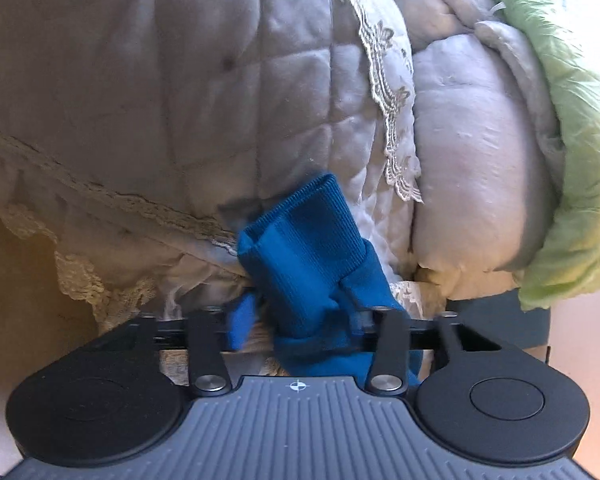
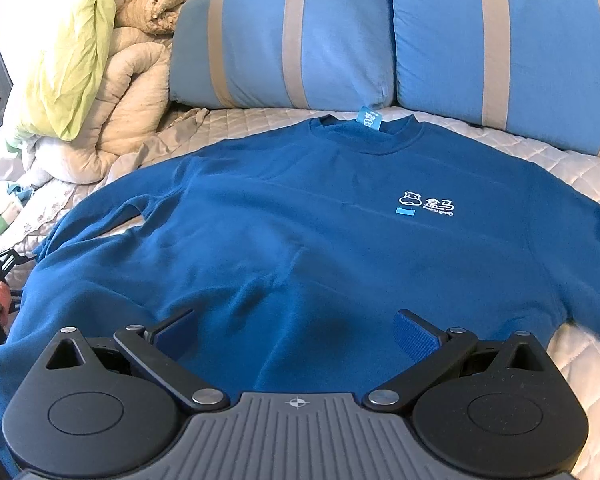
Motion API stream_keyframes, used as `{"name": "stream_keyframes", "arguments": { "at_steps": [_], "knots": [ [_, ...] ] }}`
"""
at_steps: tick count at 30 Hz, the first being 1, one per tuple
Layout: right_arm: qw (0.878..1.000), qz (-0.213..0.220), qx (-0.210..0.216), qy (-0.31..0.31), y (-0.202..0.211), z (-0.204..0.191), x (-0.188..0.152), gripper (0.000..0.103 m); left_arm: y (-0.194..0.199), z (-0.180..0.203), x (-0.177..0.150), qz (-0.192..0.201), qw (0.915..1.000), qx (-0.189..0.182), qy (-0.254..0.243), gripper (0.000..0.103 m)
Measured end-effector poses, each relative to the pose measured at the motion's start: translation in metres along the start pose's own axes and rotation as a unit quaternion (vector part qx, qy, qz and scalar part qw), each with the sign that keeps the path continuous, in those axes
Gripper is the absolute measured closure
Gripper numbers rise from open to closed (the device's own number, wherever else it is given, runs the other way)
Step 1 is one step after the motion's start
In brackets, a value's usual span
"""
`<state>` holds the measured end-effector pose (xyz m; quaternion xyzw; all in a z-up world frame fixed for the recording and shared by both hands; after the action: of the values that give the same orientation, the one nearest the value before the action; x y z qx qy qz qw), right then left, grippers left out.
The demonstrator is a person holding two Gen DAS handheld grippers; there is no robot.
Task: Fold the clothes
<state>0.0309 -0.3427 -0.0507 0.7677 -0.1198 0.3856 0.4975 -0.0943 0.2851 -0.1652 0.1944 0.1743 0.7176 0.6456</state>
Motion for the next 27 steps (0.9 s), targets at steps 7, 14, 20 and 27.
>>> {"name": "stream_keyframes", "arguments": {
  "at_steps": [7,14,20,27],
  "knots": [
    [1.000,0.000,0.005,-0.009,0.002,0.003,-0.001,0.000,0.014,0.052,0.026,0.026,0.9935,0.056,-0.095,0.094],
    [1.000,0.001,0.013,-0.018,0.001,0.006,-0.001,0.000,0.052,0.142,0.045,0.074,0.9746,0.034,-0.209,0.095],
    [0.999,0.005,0.018,-0.031,0.001,0.009,-0.001,0.000,0.067,0.206,0.010,0.088,0.9477,0.004,-0.307,0.096],
    [0.999,-0.004,0.018,-0.027,-0.001,0.007,-0.002,0.000,0.079,0.294,-0.029,0.109,0.8845,-0.058,-0.450,0.096]
  ]
}}
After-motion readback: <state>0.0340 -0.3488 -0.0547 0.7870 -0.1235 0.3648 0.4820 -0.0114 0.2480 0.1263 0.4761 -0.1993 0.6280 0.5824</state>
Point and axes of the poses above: each gripper's, at about its wrist camera, not at the fingertips, and y roughly against the way its jaws point, z to its right, x to its top, the point moved 8 cm from there along -y, roughly the way its jaws point, and after that the axes turned 4 degrees about y, right-handed, at the moved point
